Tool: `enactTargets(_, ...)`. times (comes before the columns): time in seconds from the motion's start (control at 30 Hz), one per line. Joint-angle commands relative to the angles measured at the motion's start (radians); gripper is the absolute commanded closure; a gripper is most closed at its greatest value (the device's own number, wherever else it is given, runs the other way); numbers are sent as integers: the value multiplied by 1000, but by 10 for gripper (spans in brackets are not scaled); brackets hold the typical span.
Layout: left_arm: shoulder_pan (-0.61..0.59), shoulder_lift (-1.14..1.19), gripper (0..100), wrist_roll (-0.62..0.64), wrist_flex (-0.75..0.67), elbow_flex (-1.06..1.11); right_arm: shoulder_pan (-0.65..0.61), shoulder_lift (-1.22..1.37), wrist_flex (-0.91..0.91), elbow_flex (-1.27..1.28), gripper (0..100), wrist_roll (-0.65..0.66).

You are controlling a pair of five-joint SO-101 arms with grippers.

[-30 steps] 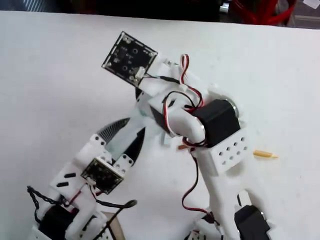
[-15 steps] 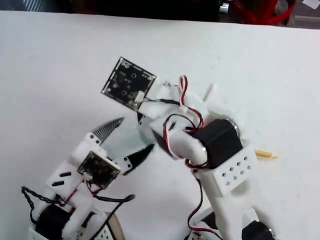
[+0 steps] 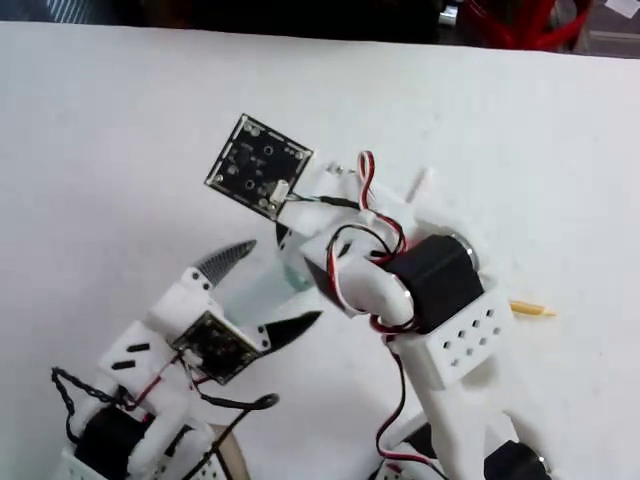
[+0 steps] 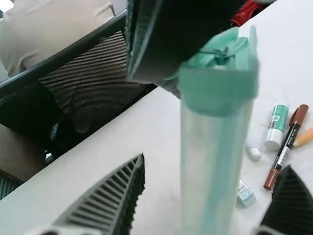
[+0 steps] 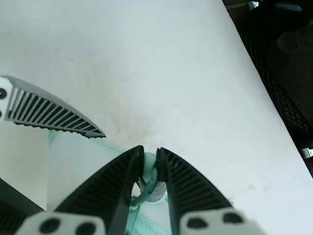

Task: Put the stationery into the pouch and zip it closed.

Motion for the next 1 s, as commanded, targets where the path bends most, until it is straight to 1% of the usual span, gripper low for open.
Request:
enactTargets(0.0,25,10,651,-6,-49,28,5,4,-27,6,981,-11)
enactTargets(0.07,25,10,671,-6,-100,63,5,4,-44,6,981,-11)
enactTargets(0.23,25,10,706,-5,-221,180,8,4,-96,8,981,-71)
enactTargets(0.3,25,10,740,-5,-249,195,8,4,-114,9,981,-75)
enactTargets(0.4,27,10,819,-5,-287,193,15,4,-160,6,981,-78)
enactTargets(0.47,27,10,871,-5,-354,193,18,4,-200,5,981,-75)
enactTargets(0.53,42,10,918,-5,-453,198,21,4,-242,5,981,-78)
enactTargets(0.63,74,16,962,-5,-572,201,25,5,-291,5,981,-74)
enactTargets(0.73,77,18,949,18,-611,201,45,4,-328,5,981,-71)
enactTargets(0.8,48,18,904,110,-608,203,54,5,-328,5,981,-71)
enactTargets(0.9,-44,18,822,256,-612,198,58,4,-300,11,981,-77)
enactTargets(0.97,-87,18,803,305,-609,187,53,-1,-282,9,981,-80)
